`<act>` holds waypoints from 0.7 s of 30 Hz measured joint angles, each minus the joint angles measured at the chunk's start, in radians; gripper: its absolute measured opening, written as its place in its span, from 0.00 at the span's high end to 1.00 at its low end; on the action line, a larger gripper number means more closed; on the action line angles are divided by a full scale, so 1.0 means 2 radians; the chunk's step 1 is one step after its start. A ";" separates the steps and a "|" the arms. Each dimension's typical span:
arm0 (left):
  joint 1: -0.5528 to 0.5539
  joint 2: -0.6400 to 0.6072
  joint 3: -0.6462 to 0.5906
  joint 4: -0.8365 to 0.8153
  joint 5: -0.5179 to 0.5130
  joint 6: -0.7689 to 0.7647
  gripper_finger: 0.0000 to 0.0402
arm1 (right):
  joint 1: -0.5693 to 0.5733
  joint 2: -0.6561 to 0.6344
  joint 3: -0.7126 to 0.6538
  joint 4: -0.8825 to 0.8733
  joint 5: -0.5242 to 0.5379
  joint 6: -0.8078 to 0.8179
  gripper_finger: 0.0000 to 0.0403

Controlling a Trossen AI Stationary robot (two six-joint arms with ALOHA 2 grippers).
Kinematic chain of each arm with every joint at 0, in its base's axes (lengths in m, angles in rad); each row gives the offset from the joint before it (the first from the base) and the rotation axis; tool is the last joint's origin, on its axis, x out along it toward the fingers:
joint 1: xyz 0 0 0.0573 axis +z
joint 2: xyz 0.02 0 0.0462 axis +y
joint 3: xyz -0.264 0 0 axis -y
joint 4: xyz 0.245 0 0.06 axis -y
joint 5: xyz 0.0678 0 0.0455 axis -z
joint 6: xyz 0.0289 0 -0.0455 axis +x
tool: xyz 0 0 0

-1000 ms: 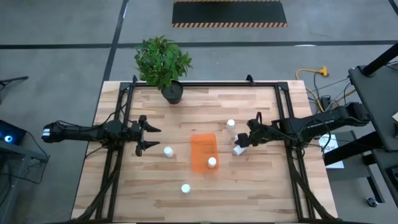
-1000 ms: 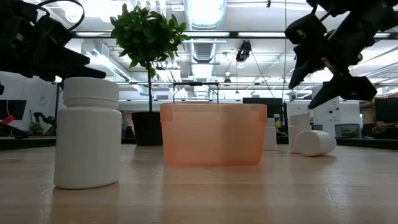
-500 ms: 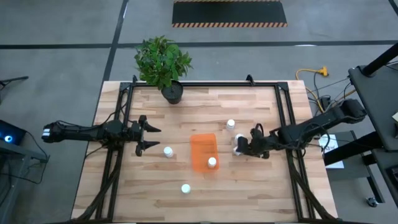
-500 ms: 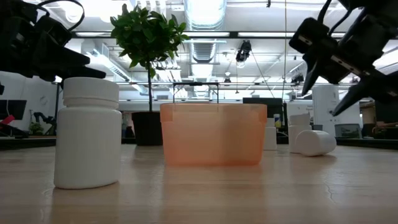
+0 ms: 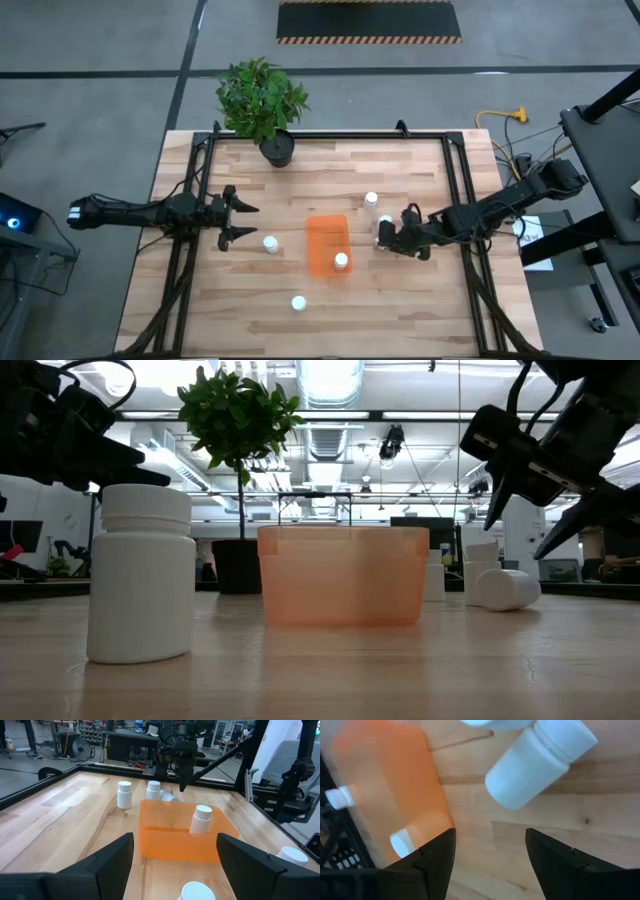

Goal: Pick and place pill bottles into a basket
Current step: Put the white pill bottle into the orange container

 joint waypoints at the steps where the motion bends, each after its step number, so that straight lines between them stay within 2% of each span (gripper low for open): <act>1: 0.000 0.000 0.000 0.000 0.000 0.000 0.33 | 0.000 0.000 0.000 0.000 0.012 0.001 0.44; 3: 0.000 0.000 0.000 0.000 0.000 0.000 0.33 | 0.000 0.001 0.003 -0.011 0.021 0.002 0.44; 8: 0.000 0.000 0.000 0.000 0.000 0.000 0.33 | 0.006 0.036 0.096 -0.199 0.023 0.017 0.44; 12: 0.000 0.001 0.000 0.001 0.000 0.000 0.33 | 0.009 0.067 0.166 -0.290 0.023 0.047 0.44; 21: 0.000 0.000 0.000 0.000 0.000 0.000 0.33 | 0.002 0.151 0.289 -0.294 0.142 0.037 0.44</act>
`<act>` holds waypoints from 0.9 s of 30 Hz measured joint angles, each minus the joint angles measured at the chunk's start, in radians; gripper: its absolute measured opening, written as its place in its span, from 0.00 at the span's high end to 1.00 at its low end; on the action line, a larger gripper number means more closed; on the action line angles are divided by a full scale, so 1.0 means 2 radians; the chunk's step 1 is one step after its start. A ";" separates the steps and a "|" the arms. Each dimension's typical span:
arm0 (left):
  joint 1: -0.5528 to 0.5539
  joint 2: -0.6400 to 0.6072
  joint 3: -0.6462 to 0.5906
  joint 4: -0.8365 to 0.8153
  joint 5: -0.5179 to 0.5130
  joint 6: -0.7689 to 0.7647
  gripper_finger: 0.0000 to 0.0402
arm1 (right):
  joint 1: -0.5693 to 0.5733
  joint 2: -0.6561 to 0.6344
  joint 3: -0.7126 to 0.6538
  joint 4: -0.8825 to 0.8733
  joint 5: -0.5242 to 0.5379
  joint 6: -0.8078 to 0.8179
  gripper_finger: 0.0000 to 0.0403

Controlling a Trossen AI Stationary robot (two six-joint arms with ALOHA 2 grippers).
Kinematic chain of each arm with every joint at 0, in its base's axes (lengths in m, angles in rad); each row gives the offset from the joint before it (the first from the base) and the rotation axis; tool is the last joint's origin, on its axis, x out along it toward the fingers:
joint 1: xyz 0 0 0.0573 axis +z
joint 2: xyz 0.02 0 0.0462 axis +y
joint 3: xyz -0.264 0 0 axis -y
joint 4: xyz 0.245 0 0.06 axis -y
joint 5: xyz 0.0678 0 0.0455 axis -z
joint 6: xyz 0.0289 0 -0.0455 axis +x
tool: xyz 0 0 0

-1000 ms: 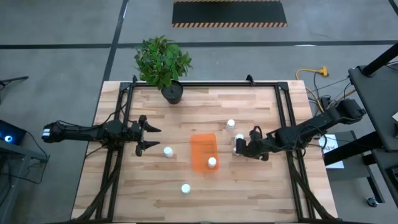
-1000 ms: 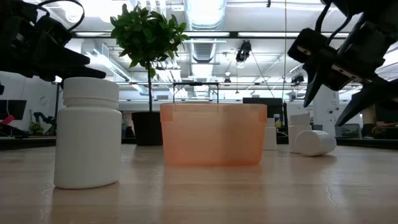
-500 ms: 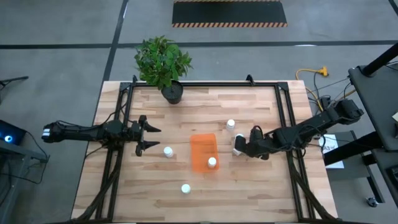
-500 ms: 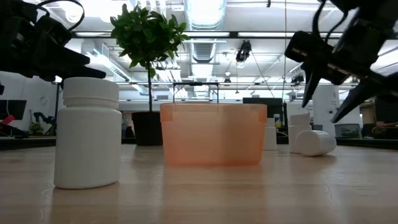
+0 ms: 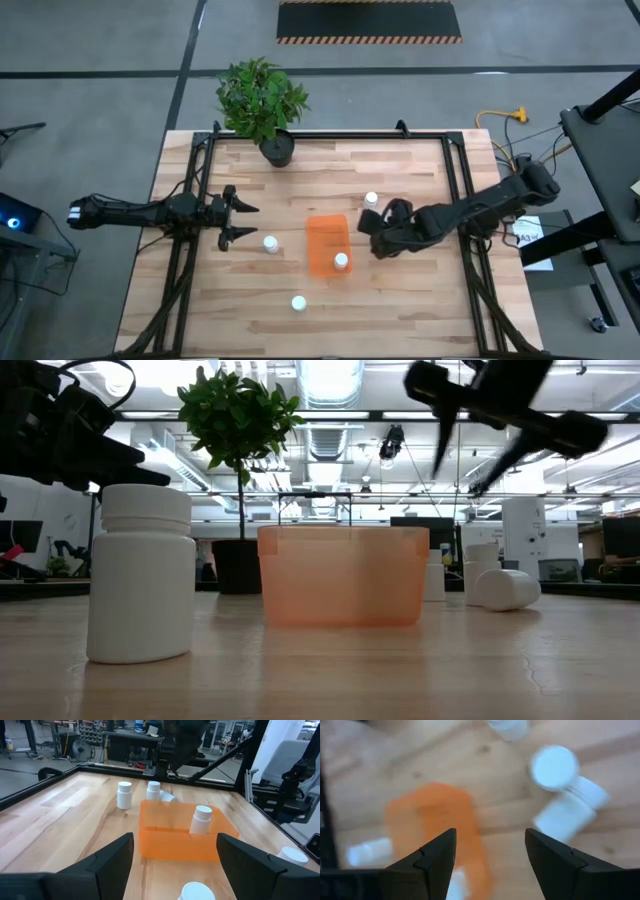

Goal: Pick and place pill bottles into a basket
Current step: Put the white pill bottle into the orange container

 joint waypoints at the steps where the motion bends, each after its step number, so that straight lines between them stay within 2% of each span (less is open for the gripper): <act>1: 0.000 0.000 0.000 0.000 0.000 0.000 0.33 | -0.001 0.005 0.008 0.000 0.002 -0.002 0.44; 6: 0.000 0.000 0.000 -0.001 0.000 0.000 0.33 | -0.011 0.016 0.021 0.007 -0.001 0.001 0.44; 10: 0.000 0.000 0.000 0.000 0.000 0.000 0.33 | -0.012 0.024 0.022 0.060 -0.004 0.025 0.44; 15: 0.000 0.000 0.000 -0.001 0.000 0.000 0.33 | -0.018 0.025 0.022 0.110 -0.003 0.005 0.44; 17: 0.000 0.000 0.000 0.000 0.000 0.000 0.33 | -0.020 0.025 0.022 0.103 -0.003 0.036 0.44; 20: 0.000 0.000 0.000 0.000 -0.005 0.000 0.33 | -0.019 0.025 0.026 0.056 -0.012 0.124 0.44; 23: 0.000 0.000 0.000 0.000 -0.013 0.000 0.33 | -0.019 0.025 0.038 -0.031 -0.078 0.224 0.44; 27: 0.000 0.000 0.000 0.000 -0.018 0.000 0.33 | -0.020 0.028 0.058 -0.158 -0.216 0.298 0.44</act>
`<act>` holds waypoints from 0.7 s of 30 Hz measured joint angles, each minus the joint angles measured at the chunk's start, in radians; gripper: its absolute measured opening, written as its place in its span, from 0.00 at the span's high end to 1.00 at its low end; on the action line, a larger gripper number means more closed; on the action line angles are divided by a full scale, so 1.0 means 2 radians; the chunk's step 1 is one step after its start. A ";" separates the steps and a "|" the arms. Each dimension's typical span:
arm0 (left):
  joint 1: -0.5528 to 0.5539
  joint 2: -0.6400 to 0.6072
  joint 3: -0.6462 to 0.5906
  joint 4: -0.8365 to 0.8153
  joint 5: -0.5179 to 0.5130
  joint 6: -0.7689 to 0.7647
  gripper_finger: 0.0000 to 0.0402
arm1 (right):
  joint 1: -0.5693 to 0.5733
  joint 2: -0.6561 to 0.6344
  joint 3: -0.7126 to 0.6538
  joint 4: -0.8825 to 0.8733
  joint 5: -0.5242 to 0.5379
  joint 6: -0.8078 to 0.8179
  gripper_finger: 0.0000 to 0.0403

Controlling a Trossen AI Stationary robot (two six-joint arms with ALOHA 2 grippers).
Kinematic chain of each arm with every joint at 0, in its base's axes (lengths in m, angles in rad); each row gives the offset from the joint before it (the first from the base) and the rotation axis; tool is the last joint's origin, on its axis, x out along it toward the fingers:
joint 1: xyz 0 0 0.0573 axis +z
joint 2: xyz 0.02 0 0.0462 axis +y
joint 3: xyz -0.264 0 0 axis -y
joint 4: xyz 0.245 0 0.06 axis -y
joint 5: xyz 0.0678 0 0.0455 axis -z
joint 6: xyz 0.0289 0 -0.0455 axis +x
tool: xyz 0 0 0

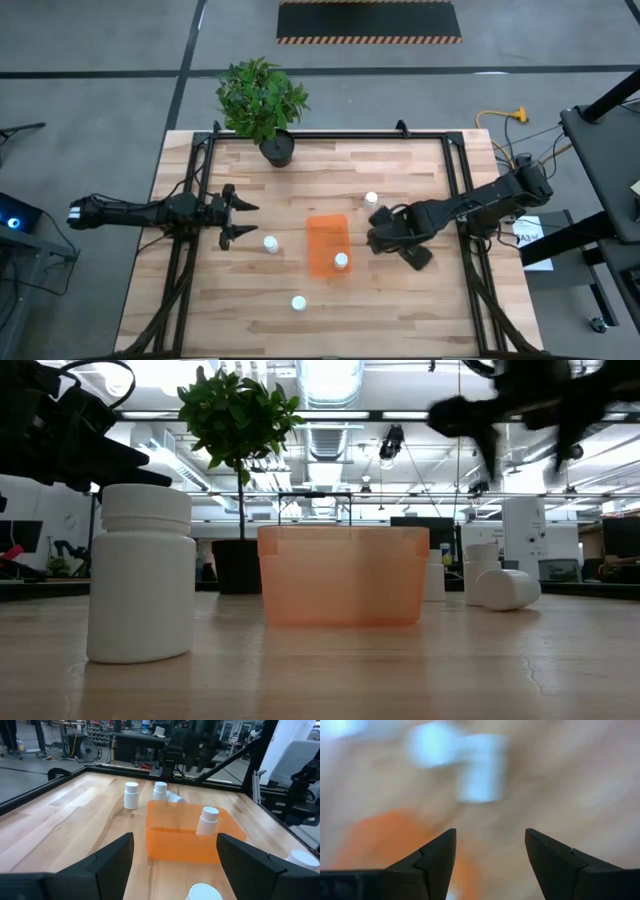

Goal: Pick and place pill bottles into a basket
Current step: Put the white pill bottle into the orange container

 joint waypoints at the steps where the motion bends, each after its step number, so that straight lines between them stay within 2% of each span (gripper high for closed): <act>1: 0.000 0.000 0.000 0.000 -0.001 0.000 0.33 | 0.000 0.001 0.005 -0.021 -0.024 0.009 0.44; 4: 0.000 0.000 0.000 0.000 -0.011 0.000 0.33 | -0.001 0.000 0.014 -0.045 -0.033 0.008 0.44; 21: 0.000 0.000 0.000 0.000 -0.016 0.000 0.33 | -0.050 0.011 -0.017 -0.012 -0.026 0.002 0.44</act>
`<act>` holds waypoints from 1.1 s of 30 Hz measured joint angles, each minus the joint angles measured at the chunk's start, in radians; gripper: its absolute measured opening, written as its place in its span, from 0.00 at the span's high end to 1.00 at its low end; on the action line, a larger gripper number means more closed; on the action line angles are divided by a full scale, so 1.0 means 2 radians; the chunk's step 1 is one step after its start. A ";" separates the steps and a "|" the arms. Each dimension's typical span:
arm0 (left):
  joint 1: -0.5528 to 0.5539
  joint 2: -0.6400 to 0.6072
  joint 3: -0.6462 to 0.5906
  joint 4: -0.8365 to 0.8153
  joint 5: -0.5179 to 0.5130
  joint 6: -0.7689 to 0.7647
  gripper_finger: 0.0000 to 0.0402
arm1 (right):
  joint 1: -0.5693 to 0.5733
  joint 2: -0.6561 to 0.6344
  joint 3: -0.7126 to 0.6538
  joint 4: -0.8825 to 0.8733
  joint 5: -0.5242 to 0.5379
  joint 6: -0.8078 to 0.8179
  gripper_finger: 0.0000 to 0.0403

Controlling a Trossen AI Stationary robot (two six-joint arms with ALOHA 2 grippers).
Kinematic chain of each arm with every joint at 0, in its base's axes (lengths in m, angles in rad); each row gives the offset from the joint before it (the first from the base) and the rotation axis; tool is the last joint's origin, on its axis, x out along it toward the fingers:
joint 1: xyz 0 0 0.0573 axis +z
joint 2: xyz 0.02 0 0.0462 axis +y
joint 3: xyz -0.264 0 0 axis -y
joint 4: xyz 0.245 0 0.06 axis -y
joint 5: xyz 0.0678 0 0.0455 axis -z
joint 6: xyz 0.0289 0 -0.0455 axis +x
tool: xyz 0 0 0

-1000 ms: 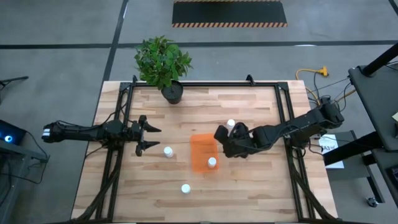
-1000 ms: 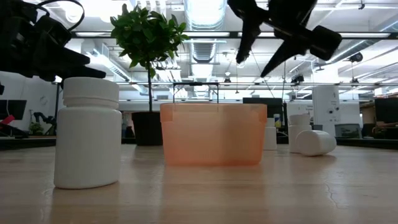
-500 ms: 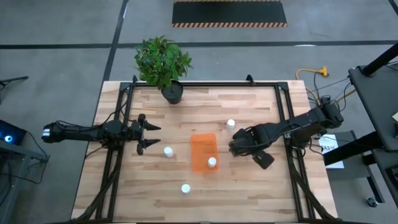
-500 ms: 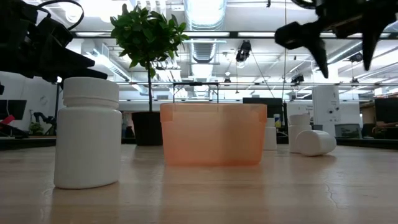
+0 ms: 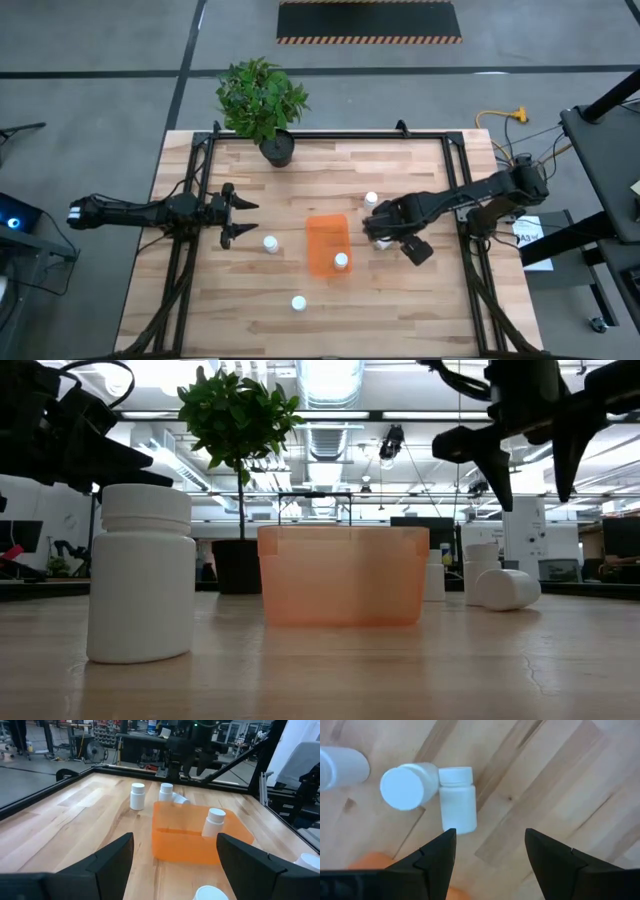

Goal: Pick and place pill bottles into a basket
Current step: Put the white pill bottle into the orange container

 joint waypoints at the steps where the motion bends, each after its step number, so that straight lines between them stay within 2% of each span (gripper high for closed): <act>1: 0.000 0.000 0.000 0.000 0.000 0.000 0.33 | -0.002 0.002 0.000 -0.002 0.000 0.000 0.44; 18: 0.000 0.000 0.000 0.000 0.000 0.000 0.33 | -0.012 0.034 -0.004 0.012 -0.009 -0.024 0.44; 22: 0.000 0.000 0.000 0.000 0.000 0.000 0.33 | -0.014 0.025 -0.023 0.025 -0.011 -0.032 0.44; 28: 0.000 0.000 0.000 0.000 0.000 0.000 0.33 | -0.021 0.005 -0.064 0.091 -0.010 -0.032 0.44; 33: 0.000 0.000 0.000 0.000 0.001 0.000 0.33 | -0.023 0.001 -0.079 0.097 -0.009 -0.032 0.44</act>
